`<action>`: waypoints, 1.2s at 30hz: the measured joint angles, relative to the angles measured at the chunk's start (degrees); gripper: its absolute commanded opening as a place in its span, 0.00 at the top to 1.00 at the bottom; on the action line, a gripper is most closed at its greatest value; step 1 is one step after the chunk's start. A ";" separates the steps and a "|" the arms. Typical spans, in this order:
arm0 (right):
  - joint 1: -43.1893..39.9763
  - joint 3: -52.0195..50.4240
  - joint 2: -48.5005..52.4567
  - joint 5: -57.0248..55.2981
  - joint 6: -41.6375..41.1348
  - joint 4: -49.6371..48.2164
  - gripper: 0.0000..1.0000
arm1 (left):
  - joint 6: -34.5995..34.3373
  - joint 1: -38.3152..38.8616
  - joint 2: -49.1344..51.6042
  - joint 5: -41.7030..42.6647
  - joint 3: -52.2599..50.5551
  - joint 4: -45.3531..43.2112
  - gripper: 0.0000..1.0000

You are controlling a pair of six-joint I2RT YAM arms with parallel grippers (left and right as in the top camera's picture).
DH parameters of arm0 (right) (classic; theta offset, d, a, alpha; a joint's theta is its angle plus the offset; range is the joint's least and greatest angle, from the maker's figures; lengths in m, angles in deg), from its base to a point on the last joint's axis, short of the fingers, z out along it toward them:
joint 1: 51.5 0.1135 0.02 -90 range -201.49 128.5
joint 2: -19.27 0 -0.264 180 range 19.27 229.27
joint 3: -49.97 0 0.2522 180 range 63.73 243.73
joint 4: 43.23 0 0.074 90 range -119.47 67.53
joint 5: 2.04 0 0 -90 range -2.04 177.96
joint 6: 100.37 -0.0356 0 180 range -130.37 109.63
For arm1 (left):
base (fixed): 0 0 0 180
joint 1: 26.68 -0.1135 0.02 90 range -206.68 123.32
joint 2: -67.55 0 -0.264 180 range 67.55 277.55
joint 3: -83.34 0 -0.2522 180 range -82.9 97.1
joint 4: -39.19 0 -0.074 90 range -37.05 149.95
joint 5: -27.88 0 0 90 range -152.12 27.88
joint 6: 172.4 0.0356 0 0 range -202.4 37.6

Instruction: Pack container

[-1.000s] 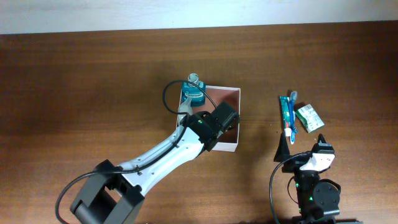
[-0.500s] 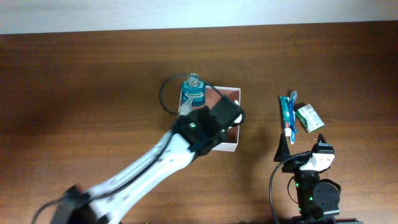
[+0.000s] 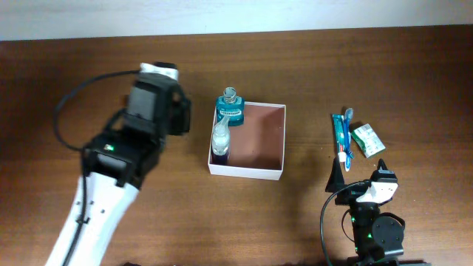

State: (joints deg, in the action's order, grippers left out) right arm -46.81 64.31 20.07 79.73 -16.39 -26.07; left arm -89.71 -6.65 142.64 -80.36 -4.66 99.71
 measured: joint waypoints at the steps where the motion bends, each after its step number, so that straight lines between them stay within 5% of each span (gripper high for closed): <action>1: 0.00 0.00 0.00 0.02 0.04 0.00 0.02 | -0.42 -1.62 0.00 -0.04 0.00 0.33 0.01; 15: 0.00 0.00 0.00 0.02 0.02 0.00 0.02 | -1.42 -5.33 0.02 2.27 0.00 3.67 0.02; 16: 0.00 0.00 0.00 0.02 0.02 0.00 0.02 | -1.46 -5.33 0.04 3.13 0.00 3.91 0.17; 18: 0.00 0.00 0.00 0.00 0.00 0.00 0.02 | -1.92 -5.33 0.42 4.39 0.00 4.98 0.25; 23: 0.00 0.00 0.00 0.00 0.00 0.00 0.02 | -4.68 -5.33 4.68 5.70 0.00 7.87 0.99; 36: 0.00 0.00 0.00 0.00 0.04 0.00 0.02 | -11.78 -5.38 23.85 19.02 -1.64 8.11 0.99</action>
State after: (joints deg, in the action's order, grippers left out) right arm -46.81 64.31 20.07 79.73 -16.35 -26.07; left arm -101.49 -12.02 166.48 -61.34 -6.30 107.82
